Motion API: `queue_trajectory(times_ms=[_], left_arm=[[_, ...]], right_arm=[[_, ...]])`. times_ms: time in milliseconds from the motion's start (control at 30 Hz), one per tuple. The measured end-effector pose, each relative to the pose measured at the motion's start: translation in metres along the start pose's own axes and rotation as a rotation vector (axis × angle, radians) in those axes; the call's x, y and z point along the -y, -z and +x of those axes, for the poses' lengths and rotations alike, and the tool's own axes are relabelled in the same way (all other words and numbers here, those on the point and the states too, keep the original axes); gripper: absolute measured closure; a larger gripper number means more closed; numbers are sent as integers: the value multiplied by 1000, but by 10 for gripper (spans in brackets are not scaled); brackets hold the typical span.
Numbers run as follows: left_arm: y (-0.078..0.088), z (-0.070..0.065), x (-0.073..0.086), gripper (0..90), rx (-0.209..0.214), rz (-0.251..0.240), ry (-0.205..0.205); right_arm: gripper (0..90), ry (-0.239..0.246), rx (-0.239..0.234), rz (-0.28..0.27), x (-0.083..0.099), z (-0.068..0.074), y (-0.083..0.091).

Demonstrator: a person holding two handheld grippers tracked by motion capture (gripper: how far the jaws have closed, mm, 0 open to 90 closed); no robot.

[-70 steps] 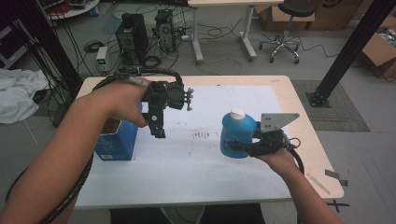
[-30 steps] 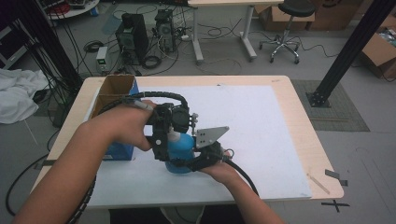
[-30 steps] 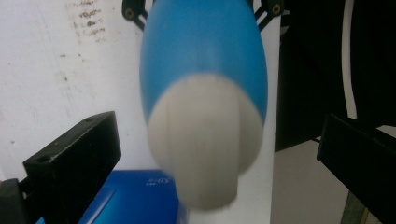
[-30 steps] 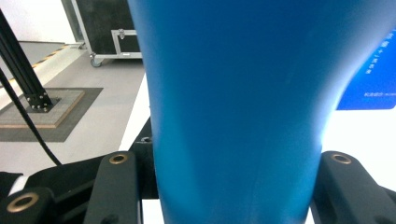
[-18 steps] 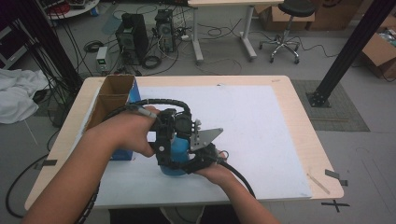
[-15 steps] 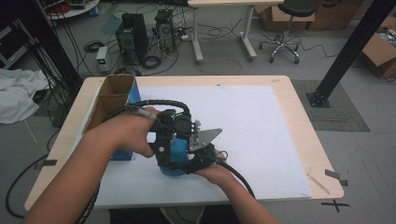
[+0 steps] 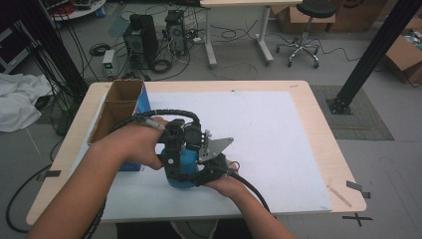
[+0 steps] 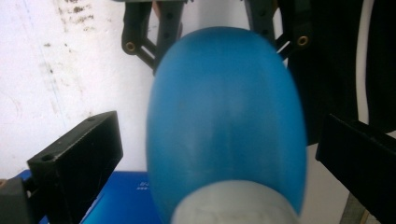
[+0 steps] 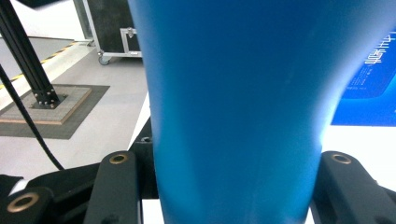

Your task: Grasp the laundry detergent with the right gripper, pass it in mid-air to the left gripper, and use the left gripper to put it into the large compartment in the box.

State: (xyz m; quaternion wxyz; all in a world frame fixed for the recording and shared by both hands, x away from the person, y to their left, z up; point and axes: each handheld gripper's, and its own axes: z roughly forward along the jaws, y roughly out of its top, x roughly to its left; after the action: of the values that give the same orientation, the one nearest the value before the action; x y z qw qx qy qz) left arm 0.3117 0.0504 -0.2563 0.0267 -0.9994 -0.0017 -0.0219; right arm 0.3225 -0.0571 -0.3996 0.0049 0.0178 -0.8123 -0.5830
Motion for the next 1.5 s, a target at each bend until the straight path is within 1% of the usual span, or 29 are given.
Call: queue_trajectory(times_ms=[133, 200, 300, 333, 400, 533, 600, 633, 733, 900, 1033, 1067, 1133, 1200, 1333, 1500], left_arm=[[-3, 1, 1, 19, -1, 5, 9], [-3, 0, 1, 28, -10, 6, 7], [-2, 0, 1, 44, -12, 5, 9], [-2, 0, 1, 46, -14, 6, 10], [-2, 0, 0, 60, -14, 10, 4], [-4, 1, 1, 82, -15, 15, 5], [-4, 1, 1, 102, -12, 11, 9], [-4, 1, 1, 108, -17, 6, 9], [-3, 1, 1, 157, -15, 8, 8], [-3, 1, 1, 158, -17, 11, 10], [-3, 2, 0, 167, -31, 15, 9], [-3, 2, 0, 170, -26, 17, 12], [-3, 2, 0, 200, -18, 19, 9], [-3, 1, 0, 234, -17, 17, 9], [-4, 2, 0, 237, -27, 16, 12], [-5, 2, -1, 240, -25, 15, 12]], right_arm=[[464, 4, 0, -2, 0, 0, 0], [464, 1, 1, -2, 0, 0, 0], [464, 10, 7, -8, 0, -1, 0], [464, -1, 4, -3, 0, -1, 0], [464, 11, 10, -13, 0, -2, -1], [464, 6, 8, -12, 0, -2, -1], [464, 5, 7, -8, 0, -2, -1], [465, 4, 7, -8, 0, -2, -1], [465, -1, 6, -6, 0, -2, -1], [465, 3, 7, -8, 0, -2, -1], [465, 8, 10, -6, 0, -2, -1], [465, 9, 10, -6, 0, -2, -1], [464, 5, 10, -5, 0, -2, -1], [465, -3, 9, -2, 0, -2, 0], [465, -8, 9, -1, 1, -3, 0], [465, -5, 10, -4, 1, -3, 0]])
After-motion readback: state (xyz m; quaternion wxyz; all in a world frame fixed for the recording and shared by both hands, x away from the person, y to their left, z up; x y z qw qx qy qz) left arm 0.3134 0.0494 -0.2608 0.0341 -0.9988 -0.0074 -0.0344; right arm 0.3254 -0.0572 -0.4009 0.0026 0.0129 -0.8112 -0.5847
